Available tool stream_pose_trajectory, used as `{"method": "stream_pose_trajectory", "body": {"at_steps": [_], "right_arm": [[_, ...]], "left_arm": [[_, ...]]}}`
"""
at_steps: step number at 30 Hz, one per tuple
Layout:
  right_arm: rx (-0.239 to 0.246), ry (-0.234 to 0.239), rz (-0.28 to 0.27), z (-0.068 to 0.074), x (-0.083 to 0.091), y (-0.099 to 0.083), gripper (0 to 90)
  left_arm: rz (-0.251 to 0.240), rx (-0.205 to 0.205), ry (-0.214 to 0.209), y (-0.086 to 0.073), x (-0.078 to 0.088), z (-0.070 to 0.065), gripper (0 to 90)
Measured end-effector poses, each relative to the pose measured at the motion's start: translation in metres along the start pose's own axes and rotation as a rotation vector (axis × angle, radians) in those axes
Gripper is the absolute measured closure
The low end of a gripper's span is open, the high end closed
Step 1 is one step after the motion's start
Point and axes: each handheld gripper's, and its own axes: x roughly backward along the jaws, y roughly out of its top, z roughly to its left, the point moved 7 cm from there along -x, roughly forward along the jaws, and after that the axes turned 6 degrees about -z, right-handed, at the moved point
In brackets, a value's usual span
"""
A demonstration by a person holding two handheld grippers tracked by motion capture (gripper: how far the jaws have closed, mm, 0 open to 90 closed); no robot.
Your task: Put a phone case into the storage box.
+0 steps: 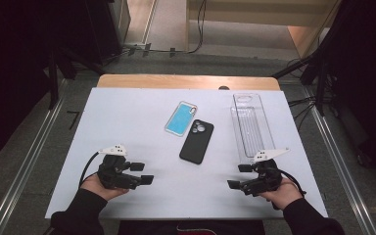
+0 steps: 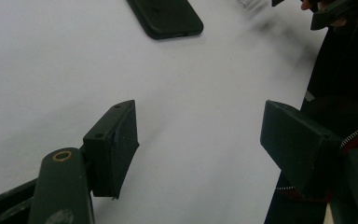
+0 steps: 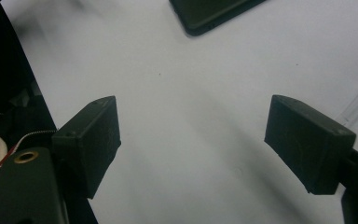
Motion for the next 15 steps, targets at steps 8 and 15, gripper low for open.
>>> {"method": "stream_pose_trajectory", "body": {"at_steps": [8, 15], "right_arm": [[0.002, -0.027, -0.003, -0.0048, 0.0017, 0.0012, 16.3], [0.002, -0.028, -0.006, -0.006, 0.0027, 0.0028, 16.4]], "left_arm": [[0.006, -0.001, 0.012, 0.0, -0.0007, 0.0003, 27.5], [0.015, -0.008, 0.019, -0.001, -0.001, 0.0005, 27.6]]}}
